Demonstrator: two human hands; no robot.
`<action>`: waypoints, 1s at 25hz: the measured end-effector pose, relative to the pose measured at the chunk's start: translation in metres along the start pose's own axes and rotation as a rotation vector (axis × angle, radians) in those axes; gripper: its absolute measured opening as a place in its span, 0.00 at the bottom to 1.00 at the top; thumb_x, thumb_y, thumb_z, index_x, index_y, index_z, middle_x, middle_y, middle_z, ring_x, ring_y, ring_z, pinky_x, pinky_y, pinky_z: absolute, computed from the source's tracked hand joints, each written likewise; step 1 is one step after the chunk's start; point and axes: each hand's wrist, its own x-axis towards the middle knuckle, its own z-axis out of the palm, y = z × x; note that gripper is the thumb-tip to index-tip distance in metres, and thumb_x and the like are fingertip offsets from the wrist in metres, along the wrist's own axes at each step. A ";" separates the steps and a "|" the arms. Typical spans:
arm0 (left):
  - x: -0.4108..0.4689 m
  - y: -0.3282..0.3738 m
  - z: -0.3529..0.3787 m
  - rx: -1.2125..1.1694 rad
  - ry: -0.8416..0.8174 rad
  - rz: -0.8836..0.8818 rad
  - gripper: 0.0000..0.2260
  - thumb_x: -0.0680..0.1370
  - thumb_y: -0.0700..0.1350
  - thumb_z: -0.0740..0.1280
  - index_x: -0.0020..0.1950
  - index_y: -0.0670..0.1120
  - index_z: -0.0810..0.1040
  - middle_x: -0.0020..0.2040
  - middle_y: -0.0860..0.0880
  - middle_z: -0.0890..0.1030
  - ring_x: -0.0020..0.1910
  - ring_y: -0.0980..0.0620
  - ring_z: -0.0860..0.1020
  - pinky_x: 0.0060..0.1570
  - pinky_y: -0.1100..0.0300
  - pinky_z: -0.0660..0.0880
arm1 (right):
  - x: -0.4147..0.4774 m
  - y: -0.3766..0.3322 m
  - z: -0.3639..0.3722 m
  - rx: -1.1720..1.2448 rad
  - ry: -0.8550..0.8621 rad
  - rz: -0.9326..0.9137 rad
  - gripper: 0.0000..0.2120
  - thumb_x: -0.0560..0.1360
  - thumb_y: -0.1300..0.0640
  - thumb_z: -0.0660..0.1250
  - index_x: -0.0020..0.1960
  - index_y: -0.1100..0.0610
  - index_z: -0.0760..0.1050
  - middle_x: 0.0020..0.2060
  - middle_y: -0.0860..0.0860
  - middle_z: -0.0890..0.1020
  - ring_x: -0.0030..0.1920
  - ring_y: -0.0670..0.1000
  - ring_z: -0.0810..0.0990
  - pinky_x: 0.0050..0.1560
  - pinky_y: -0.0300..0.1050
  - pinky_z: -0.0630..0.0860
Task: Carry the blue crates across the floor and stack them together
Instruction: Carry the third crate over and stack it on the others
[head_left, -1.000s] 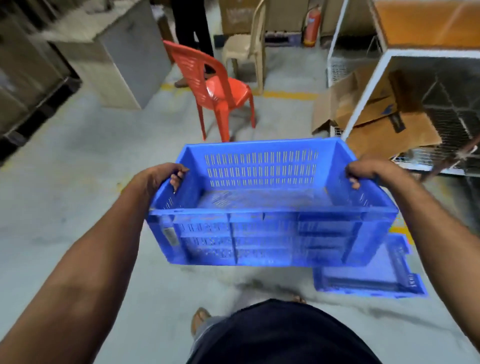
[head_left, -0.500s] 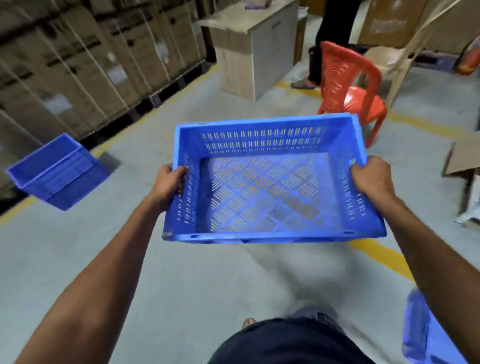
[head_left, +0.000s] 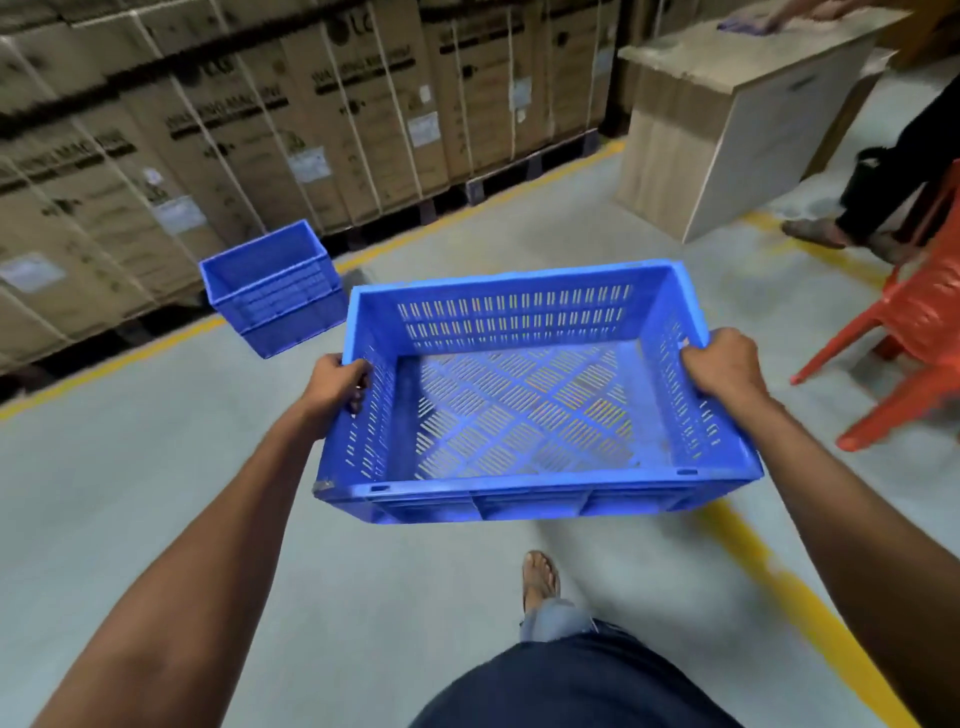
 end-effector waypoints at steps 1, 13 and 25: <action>0.021 0.004 -0.011 0.006 0.014 -0.033 0.10 0.78 0.37 0.64 0.36 0.41 0.70 0.31 0.43 0.69 0.18 0.53 0.62 0.21 0.65 0.62 | 0.023 -0.021 0.017 -0.014 -0.044 -0.008 0.14 0.75 0.54 0.67 0.44 0.67 0.79 0.43 0.68 0.82 0.47 0.66 0.82 0.41 0.45 0.69; 0.208 0.026 -0.136 -0.350 0.047 -0.370 0.08 0.81 0.42 0.63 0.42 0.43 0.73 0.31 0.50 0.65 0.20 0.58 0.60 0.19 0.68 0.59 | 0.232 -0.267 0.194 0.120 -0.558 0.077 0.13 0.74 0.68 0.63 0.31 0.64 0.71 0.14 0.50 0.69 0.13 0.47 0.64 0.16 0.33 0.62; 0.477 -0.028 -0.277 -0.211 0.341 -0.427 0.12 0.82 0.38 0.64 0.38 0.42 0.69 0.34 0.45 0.69 0.18 0.57 0.60 0.19 0.69 0.59 | 0.352 -0.515 0.463 -0.185 -0.592 -0.201 0.12 0.79 0.56 0.63 0.42 0.64 0.77 0.32 0.63 0.81 0.31 0.57 0.78 0.38 0.46 0.74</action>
